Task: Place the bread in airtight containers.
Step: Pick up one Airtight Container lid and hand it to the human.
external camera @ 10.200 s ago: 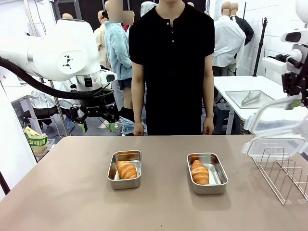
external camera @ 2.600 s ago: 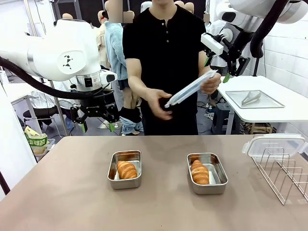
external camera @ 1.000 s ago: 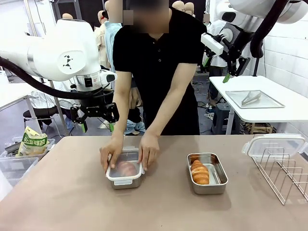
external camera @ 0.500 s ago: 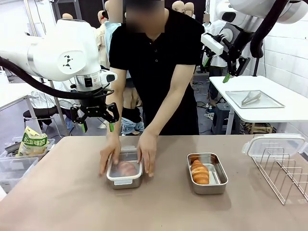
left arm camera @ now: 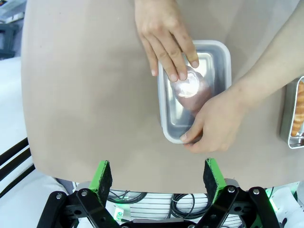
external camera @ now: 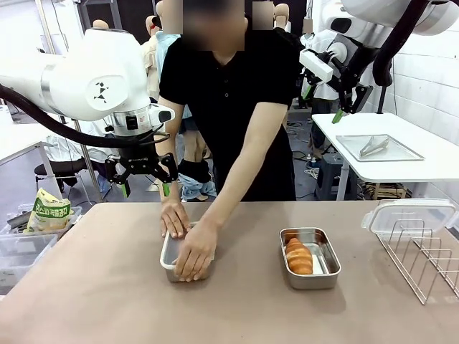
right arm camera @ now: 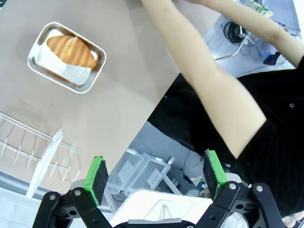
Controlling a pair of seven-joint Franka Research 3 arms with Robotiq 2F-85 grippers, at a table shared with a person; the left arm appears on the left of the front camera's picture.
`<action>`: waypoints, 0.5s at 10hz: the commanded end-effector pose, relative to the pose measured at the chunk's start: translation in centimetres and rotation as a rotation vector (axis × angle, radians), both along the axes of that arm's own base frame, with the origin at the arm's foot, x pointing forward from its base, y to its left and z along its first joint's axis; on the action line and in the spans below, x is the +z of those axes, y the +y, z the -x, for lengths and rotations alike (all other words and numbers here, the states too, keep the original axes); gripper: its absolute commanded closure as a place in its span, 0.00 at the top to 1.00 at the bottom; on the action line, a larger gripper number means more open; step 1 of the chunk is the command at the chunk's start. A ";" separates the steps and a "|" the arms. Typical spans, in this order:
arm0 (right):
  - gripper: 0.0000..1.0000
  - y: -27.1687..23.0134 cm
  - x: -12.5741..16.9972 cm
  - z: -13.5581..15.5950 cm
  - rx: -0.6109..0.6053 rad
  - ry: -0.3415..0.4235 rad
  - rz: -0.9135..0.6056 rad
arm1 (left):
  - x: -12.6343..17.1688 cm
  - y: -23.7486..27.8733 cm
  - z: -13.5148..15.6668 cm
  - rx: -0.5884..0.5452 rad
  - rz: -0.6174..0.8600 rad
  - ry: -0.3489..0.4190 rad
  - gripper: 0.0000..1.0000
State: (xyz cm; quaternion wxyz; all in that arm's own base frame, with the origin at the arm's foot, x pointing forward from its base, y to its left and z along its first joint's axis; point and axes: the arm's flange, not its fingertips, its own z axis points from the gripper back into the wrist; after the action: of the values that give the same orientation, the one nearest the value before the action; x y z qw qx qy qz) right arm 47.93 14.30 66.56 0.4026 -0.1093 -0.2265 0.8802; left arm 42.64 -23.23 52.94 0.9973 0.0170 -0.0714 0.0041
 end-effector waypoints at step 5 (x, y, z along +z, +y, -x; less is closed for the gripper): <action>1.00 -0.1 0.1 -0.1 0.002 -0.011 -0.001 | 0.1 0.2 0.0 0.001 0.004 -0.001 1.00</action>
State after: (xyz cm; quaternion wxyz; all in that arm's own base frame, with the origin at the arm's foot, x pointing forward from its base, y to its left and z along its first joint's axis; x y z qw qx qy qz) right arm 47.93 14.30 66.56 0.4026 -0.1093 -0.2265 0.8802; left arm 42.64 -23.23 52.94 0.9973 0.0170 -0.0714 0.0041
